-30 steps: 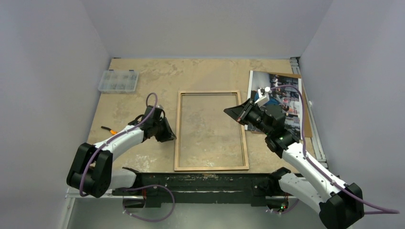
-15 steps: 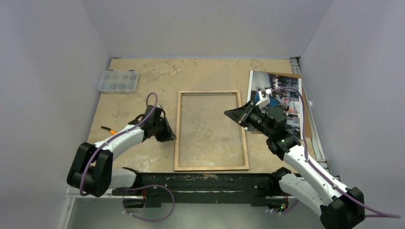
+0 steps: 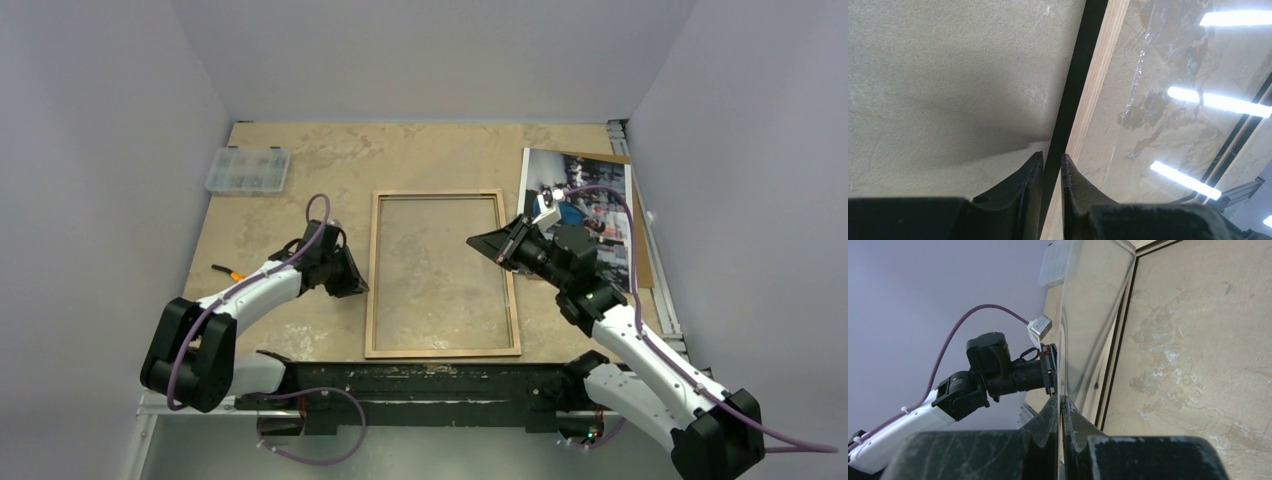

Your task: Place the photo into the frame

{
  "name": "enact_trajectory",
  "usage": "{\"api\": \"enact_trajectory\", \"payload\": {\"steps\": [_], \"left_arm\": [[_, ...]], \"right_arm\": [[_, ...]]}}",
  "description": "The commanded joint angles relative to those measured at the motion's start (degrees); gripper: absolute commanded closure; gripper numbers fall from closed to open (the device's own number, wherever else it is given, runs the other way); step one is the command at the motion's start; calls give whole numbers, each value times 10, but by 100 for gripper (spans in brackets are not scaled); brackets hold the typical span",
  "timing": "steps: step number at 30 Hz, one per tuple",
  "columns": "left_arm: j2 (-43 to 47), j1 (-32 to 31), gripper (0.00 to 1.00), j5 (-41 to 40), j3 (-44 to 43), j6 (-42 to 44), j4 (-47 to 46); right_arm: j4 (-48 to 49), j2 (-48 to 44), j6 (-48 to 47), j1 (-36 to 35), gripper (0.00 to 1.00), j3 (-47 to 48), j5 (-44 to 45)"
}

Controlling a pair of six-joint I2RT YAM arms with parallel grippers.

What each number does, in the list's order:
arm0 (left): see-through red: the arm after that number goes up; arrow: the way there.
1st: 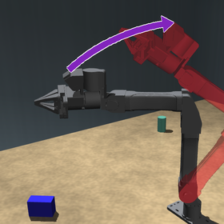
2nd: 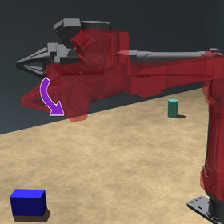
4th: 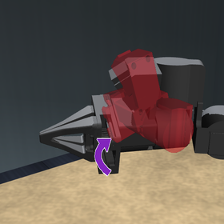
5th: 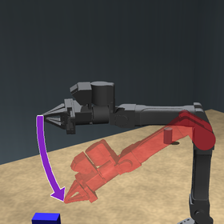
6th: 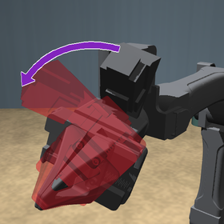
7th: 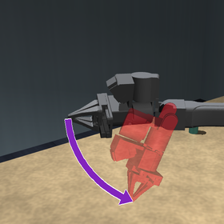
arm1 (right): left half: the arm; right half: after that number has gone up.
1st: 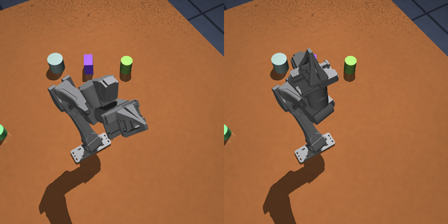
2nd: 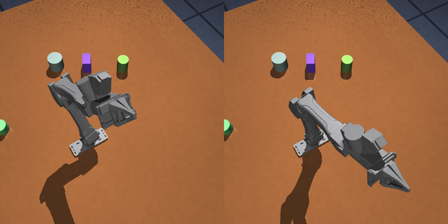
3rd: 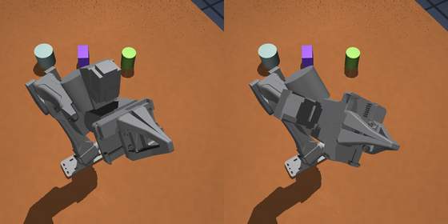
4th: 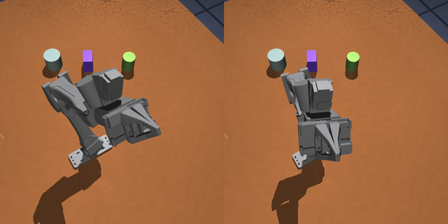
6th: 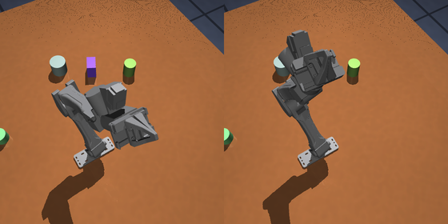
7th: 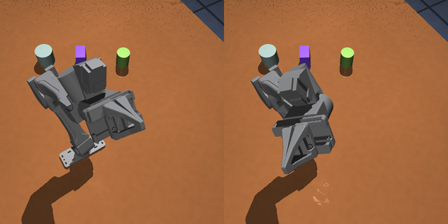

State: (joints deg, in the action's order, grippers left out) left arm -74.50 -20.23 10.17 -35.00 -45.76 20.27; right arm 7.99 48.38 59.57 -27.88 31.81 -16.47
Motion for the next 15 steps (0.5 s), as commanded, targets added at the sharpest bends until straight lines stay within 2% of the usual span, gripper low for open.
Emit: {"api": "enact_trajectory", "payload": {"steps": [1, 15], "left_arm": [[-12, 4, 83, -34, -6, 21, 23], [-17, 4, 83, -32, -9, 24, 25]], "right_arm": [[45, 8, -3, -3, 100, -3, -5], [43, 25, -40, -4, 100, 24, -15]]}}
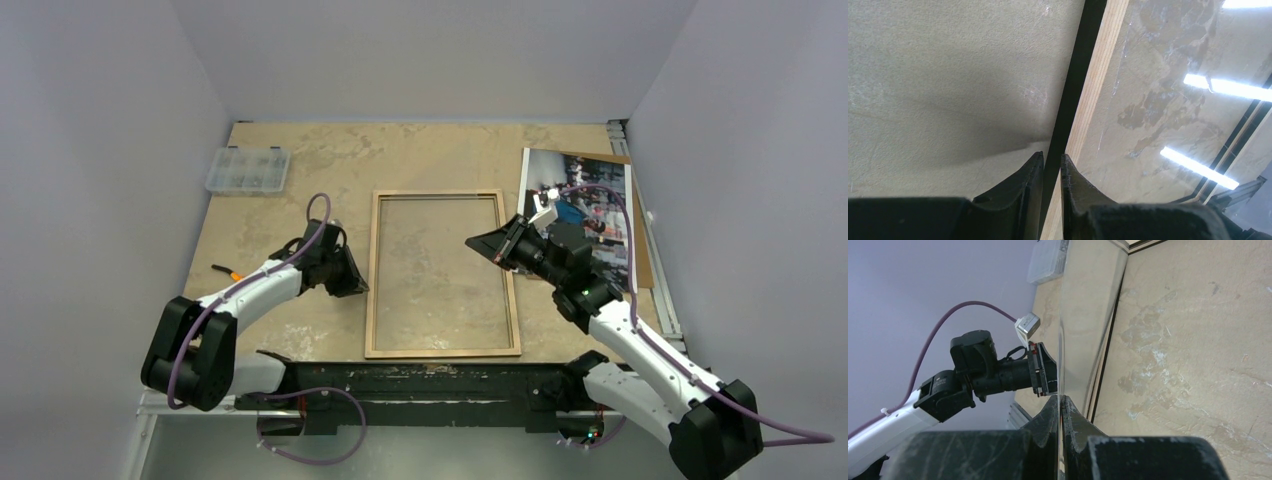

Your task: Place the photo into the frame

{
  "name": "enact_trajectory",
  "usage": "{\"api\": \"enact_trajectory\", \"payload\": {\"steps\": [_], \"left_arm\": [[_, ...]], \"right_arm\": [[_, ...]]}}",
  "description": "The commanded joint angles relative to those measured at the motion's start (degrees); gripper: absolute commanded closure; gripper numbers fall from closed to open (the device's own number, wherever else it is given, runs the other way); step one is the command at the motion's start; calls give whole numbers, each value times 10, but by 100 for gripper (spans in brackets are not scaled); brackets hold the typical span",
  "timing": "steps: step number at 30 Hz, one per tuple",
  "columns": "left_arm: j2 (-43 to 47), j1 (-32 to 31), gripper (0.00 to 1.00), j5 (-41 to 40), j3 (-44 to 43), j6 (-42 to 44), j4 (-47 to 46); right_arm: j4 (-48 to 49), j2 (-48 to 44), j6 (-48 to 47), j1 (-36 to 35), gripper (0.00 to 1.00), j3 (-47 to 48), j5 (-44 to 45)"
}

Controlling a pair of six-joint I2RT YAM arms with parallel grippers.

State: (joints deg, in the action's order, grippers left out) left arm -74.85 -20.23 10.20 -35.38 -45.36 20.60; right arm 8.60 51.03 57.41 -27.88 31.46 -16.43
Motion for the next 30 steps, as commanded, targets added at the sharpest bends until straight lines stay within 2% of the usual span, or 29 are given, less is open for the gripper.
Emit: {"api": "enact_trajectory", "payload": {"steps": [1, 14, 30], "left_arm": [[-15, 4, 83, -30, -6, 20, 20], [-29, 4, 84, -21, -8, 23, 14], [-42, 4, 86, -19, -11, 28, 14]], "right_arm": [[39, 1, -19, -4, 100, 29, -21], [17, -20, -34, -5, 100, 52, -8], [20, 5, -44, -5, 100, 40, 6]]}}
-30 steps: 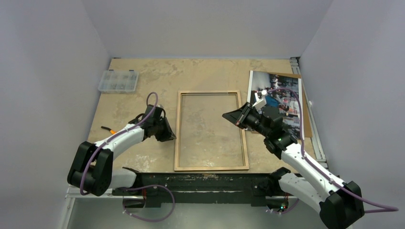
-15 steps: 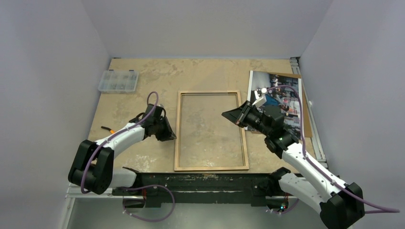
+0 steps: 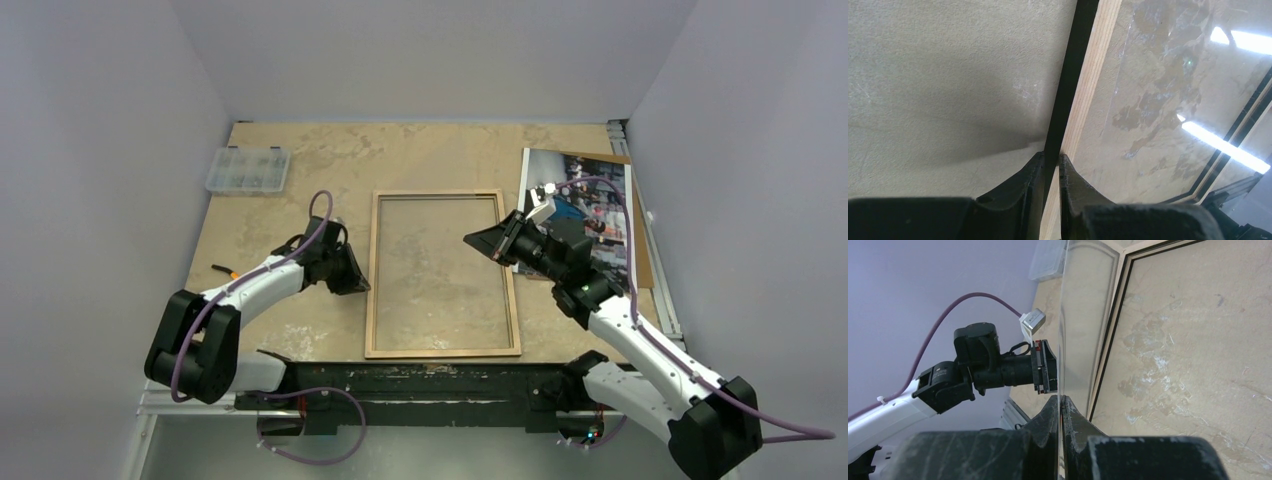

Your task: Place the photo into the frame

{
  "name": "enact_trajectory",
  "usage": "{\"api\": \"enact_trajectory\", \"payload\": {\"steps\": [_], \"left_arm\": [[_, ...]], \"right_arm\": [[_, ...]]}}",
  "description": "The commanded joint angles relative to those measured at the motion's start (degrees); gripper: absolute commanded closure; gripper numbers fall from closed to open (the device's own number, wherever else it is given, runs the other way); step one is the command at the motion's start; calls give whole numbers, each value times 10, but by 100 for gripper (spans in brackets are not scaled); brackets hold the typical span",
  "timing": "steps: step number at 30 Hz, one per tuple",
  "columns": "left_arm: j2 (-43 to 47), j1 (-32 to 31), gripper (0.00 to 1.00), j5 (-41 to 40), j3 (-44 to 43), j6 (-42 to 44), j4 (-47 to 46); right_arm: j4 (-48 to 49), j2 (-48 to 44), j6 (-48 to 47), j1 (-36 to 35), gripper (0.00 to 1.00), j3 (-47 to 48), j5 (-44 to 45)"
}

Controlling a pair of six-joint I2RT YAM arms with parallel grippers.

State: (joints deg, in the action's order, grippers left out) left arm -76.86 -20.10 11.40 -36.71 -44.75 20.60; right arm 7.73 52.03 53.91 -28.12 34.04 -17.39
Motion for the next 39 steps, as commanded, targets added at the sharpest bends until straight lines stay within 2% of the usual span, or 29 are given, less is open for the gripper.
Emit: {"api": "enact_trajectory", "payload": {"steps": [1, 12, 27, 39], "left_arm": [[-22, 2, 86, -32, 2, 22, 15], [-23, 2, 87, -33, 1, 25, 17], [-24, 2, 88, -35, 0, 26, 21], [-24, 2, 88, -35, 0, 26, 22]], "right_arm": [[27, -6, -8, -3, 100, 12, 19], [15, -33, -4, -3, 100, -3, 52], [50, -11, 11, -2, 100, -23, 32], [33, -30, 67, -3, 100, -40, 41]]}}
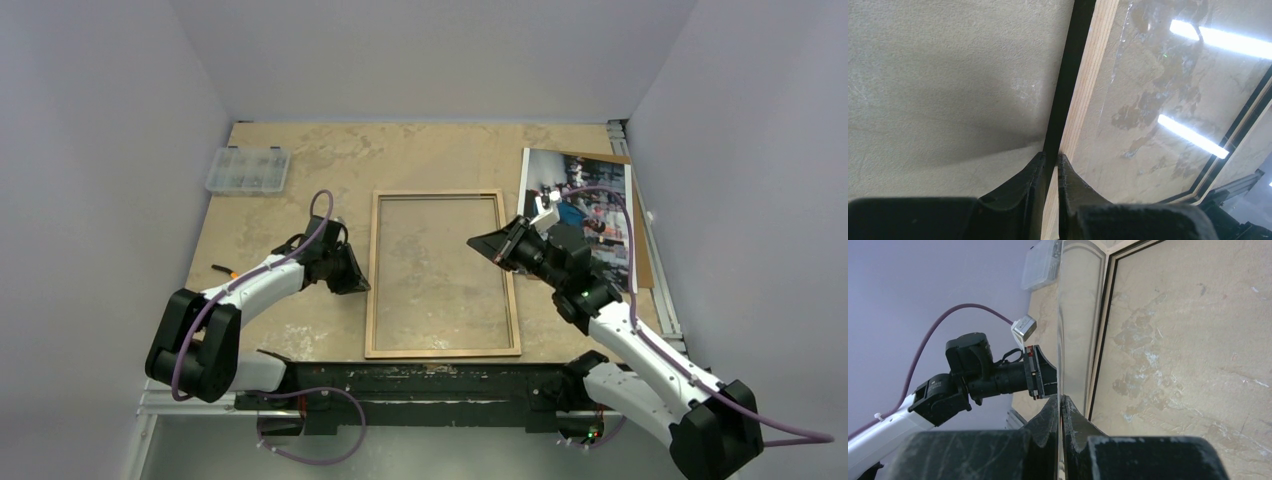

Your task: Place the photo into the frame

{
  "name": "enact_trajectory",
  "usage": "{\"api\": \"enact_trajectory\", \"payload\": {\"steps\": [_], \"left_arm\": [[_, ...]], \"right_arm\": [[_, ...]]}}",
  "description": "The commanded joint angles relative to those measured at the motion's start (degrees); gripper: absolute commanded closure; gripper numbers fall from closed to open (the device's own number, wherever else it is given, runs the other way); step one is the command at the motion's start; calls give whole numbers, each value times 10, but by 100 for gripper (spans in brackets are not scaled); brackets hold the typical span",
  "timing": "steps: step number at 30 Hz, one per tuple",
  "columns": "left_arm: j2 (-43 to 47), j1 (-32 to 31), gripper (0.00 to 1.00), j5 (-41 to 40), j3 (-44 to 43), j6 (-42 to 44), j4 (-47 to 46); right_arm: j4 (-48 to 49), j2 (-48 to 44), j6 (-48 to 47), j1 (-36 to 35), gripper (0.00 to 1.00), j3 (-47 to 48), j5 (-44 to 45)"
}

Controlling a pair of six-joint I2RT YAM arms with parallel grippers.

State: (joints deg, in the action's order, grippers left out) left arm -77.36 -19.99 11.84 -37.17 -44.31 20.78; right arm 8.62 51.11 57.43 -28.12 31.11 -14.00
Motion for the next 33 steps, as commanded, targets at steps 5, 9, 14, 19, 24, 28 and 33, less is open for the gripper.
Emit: {"api": "enact_trajectory", "payload": {"steps": [5, 9, 14, 19, 24, 28, 33], "left_arm": [[-22, 1, 88, -41, 4, 22, 21], [-24, 1, 88, -41, 4, 22, 20], [-26, 1, 89, -41, 4, 23, 20], [-27, 2, 89, -42, 4, 23, 20], [-28, 1, 89, -41, 4, 24, 21], [-28, 1, 89, -43, 3, 25, 20], [-31, 1, 89, -43, 2, 25, 20]], "right_arm": [[11, -31, 37, -3, 100, -15, 16], [0, -42, 40, -3, 100, -19, 25], [-9, -56, 43, -2, 100, -25, 37], [-4, -65, 31, -3, 100, -29, 52], [18, -52, 30, -3, 100, -33, 48], [32, -39, 31, -3, 100, -31, 37], [41, -31, 35, -3, 100, -32, 31]]}}
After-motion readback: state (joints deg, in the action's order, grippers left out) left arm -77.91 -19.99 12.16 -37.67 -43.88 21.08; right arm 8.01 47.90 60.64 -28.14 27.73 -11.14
